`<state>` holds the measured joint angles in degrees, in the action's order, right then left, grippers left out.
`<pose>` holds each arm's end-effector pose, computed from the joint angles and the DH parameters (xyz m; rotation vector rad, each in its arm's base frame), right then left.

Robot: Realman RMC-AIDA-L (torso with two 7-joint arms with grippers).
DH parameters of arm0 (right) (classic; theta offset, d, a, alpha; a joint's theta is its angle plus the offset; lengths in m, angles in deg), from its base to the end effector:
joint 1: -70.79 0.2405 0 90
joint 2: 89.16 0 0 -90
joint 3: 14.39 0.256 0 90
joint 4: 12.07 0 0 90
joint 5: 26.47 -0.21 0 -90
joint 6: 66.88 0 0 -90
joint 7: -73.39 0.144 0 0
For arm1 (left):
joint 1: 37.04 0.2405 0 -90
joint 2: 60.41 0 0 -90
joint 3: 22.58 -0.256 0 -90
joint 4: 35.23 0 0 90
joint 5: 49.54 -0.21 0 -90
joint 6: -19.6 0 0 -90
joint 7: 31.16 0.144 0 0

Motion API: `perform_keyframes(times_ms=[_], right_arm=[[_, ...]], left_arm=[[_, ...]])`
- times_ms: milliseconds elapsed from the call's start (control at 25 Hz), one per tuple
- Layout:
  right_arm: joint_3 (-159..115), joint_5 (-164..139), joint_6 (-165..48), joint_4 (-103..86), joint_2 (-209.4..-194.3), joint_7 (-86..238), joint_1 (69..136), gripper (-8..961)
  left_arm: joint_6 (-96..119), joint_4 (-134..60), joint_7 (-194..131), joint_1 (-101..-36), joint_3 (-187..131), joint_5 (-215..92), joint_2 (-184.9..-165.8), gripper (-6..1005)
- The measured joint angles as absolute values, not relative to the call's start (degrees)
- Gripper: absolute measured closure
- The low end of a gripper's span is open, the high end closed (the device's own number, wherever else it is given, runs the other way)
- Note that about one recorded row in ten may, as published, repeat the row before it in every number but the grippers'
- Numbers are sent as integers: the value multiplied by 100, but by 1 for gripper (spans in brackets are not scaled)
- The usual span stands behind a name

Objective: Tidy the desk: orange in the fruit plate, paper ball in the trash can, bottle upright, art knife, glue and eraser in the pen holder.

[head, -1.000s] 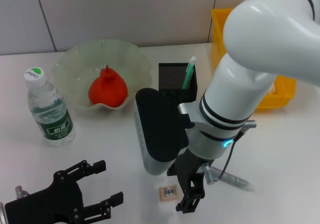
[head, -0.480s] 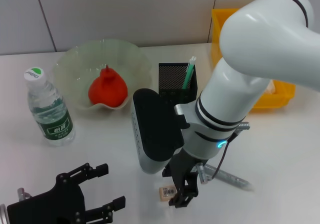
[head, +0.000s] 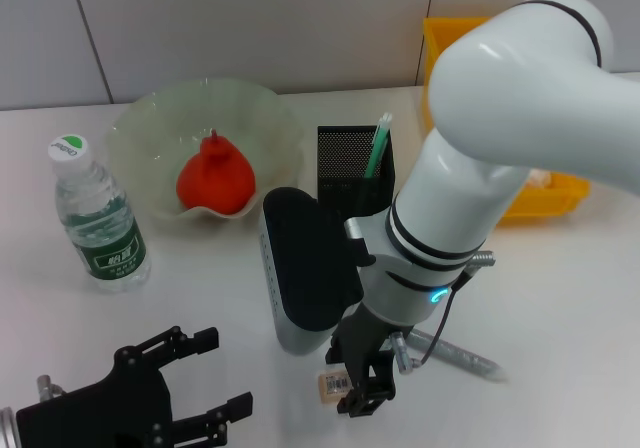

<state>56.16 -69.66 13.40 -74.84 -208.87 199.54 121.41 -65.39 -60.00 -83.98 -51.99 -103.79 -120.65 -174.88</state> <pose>0.1129 0.3258 -0.1112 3.0012 0.1770 0.8375 -0.3005 0.2402 -0.0444 -2.6943 -0.4730 -0.8841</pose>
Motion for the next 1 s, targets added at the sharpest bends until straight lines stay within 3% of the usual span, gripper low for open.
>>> perform_keyframes(times_ms=[880, 1000], right_arm=[[5320, -7131, 990, -7306, -20894, 19980, 12178, 555], [5377, -7203, 991, -7306, -20883, 19976, 12175, 640]], left_arm=[[-6585, -6037, -8398, -5243, -10391, -12064, -17493, 152], [-6590, -6037, -8398, -5243, -10382, -12064, -17493, 152]])
